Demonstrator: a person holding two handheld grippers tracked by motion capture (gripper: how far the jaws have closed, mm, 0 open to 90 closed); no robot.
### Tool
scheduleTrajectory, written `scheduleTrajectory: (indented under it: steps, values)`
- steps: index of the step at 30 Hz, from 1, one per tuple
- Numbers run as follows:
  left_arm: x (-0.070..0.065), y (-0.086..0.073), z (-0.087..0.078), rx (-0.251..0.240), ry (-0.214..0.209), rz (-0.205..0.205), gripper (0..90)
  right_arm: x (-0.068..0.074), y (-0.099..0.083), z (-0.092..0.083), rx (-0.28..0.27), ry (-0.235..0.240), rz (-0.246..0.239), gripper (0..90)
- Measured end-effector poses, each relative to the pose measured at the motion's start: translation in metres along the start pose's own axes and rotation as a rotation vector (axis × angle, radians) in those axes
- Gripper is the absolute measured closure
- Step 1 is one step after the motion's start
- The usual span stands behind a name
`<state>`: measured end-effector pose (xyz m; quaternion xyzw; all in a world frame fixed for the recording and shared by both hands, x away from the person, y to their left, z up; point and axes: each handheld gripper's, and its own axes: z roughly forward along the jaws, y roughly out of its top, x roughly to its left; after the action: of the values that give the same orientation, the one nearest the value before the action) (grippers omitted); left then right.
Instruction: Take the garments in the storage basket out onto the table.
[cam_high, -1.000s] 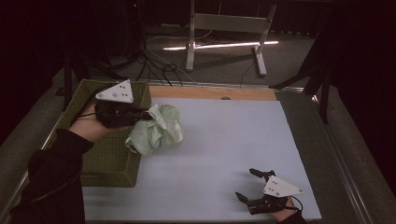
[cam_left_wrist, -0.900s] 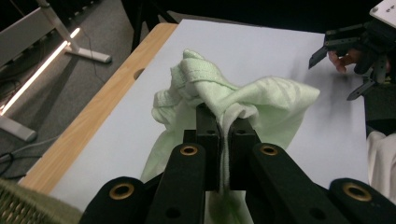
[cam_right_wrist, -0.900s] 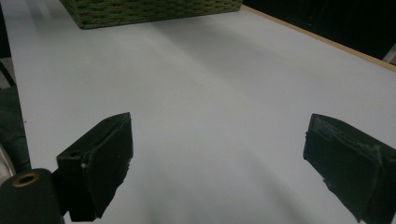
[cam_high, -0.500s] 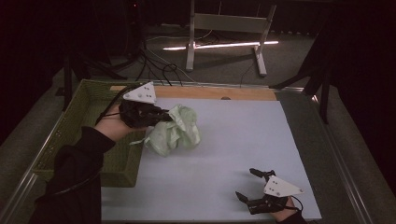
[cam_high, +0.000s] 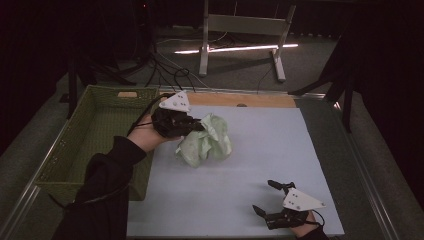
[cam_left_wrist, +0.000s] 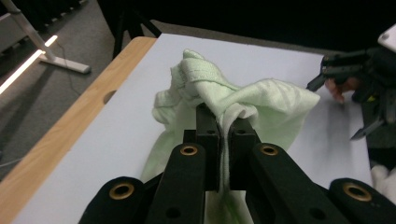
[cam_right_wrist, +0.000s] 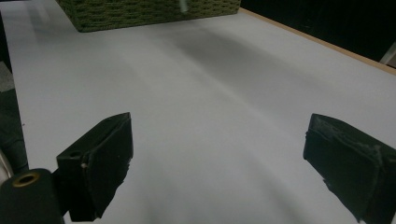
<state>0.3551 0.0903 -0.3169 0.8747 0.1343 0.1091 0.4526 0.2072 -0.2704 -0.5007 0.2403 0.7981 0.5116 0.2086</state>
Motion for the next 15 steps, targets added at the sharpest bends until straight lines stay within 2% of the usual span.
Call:
scheduleTrajectory:
  steps: [7, 10, 15]
  values:
    - [0.0, 0.0, 0.021, -0.02, 0.021, -0.044, 88.1, 0.0, 0.0, 0.0, 0.003, 0.002, 0.0, 8.3]
    - [0.001, -0.001, 0.03, -0.028, 0.054, -0.076, 88.1, -0.001, 0.0, 0.0, -0.002, -0.001, -0.003, 8.3]
    - [0.0, -0.003, 0.041, -0.031, 0.073, -0.103, 88.1, -0.001, -0.001, 0.0, 0.002, 0.001, -0.007, 8.3]
